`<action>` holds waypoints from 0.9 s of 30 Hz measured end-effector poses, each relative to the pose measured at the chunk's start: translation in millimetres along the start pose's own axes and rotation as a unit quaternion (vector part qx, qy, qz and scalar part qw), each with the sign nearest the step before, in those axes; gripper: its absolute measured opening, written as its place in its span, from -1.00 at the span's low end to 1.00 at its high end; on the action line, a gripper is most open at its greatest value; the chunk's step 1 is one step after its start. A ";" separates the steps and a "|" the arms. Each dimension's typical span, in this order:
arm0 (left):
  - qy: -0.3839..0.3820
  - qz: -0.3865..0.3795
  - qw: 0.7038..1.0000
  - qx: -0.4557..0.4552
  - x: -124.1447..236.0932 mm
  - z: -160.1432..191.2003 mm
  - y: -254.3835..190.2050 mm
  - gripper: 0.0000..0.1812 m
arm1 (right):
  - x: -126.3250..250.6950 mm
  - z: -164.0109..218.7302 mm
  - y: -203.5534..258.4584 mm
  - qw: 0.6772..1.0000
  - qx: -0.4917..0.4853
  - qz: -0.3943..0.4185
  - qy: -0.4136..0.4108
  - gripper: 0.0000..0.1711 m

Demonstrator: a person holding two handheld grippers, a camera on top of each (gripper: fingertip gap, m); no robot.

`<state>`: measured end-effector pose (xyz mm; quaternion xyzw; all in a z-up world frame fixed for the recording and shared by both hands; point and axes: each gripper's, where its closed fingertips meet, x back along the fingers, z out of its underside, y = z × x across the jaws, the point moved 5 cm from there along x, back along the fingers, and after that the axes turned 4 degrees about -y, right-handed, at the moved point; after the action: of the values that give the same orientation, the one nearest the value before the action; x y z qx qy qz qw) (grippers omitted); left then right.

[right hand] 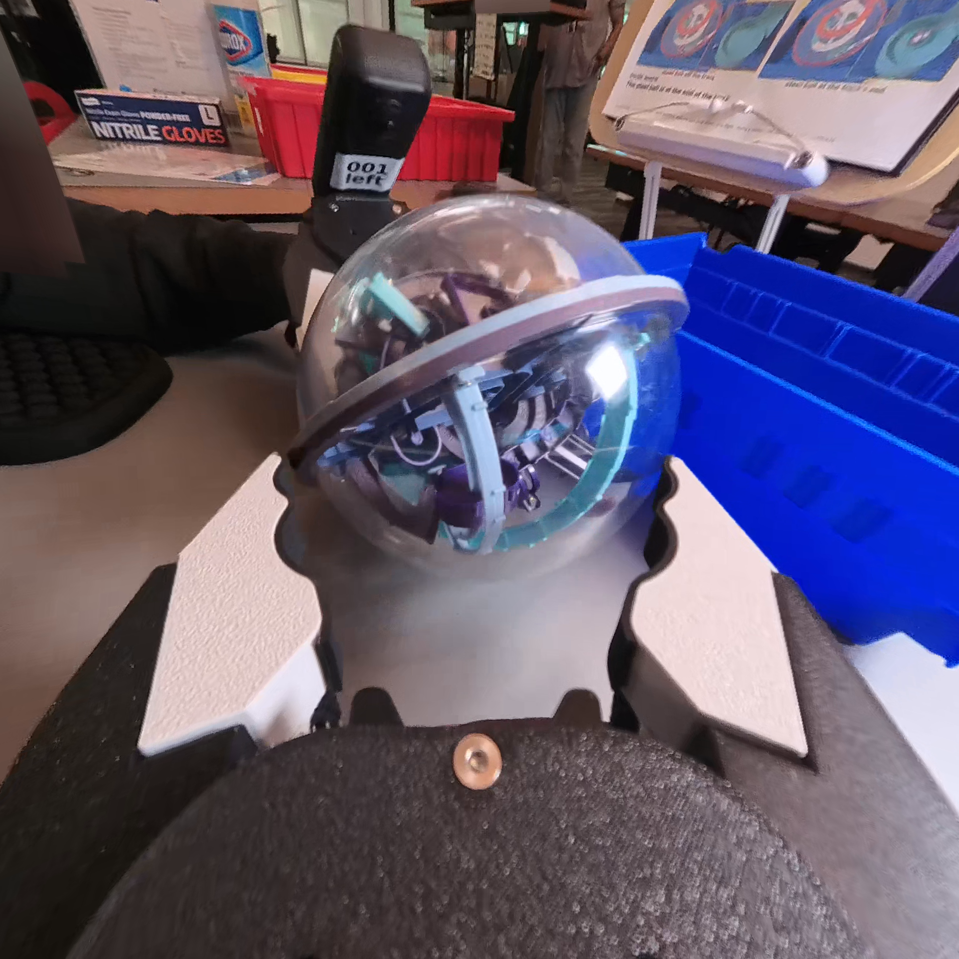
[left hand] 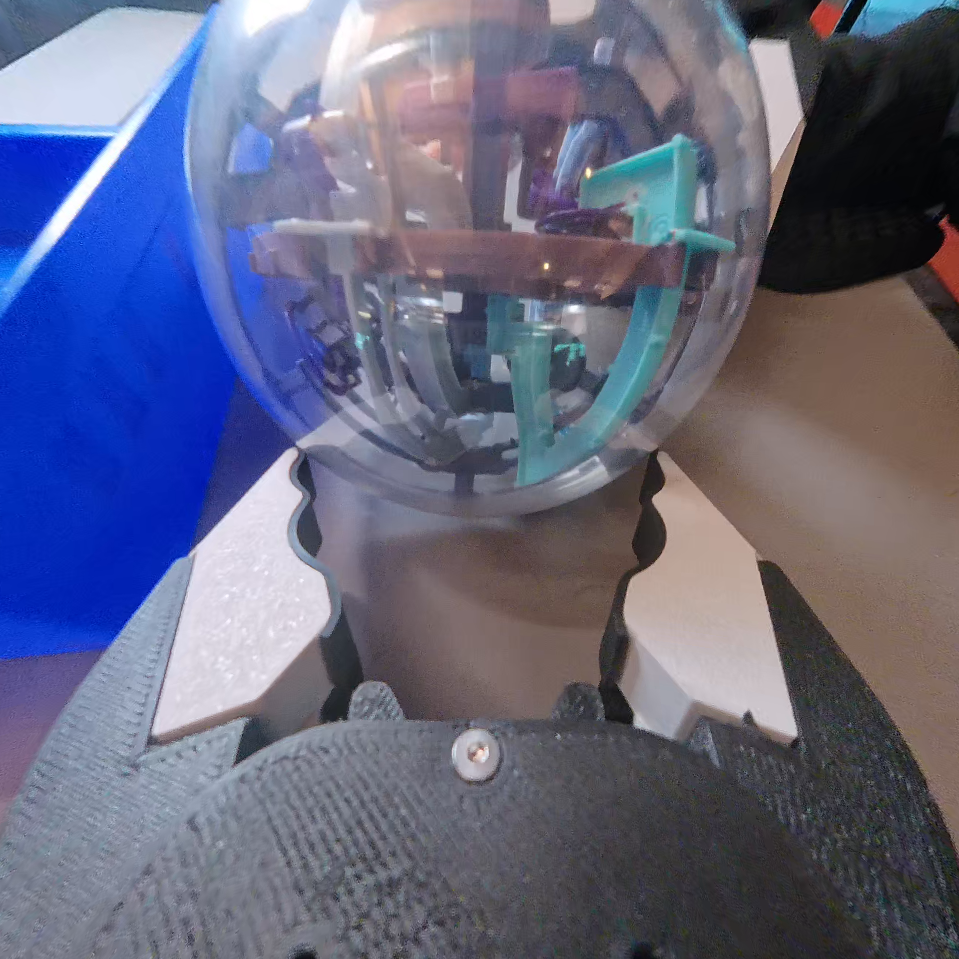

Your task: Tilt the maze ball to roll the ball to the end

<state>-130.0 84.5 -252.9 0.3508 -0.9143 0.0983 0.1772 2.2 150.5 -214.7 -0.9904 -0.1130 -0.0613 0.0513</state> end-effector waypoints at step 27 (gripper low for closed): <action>-0.151 0.041 0.986 0.060 22.3 -28.9 -5.0 0.52 | -4.6 -3.7 12.1 1.000 -0.014 -0.005 0.021 0.54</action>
<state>-134.7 76.1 -217.3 0.3336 -0.9366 0.1066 0.0116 0.1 137.3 -212.7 -0.9890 -0.1157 -0.0838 0.0390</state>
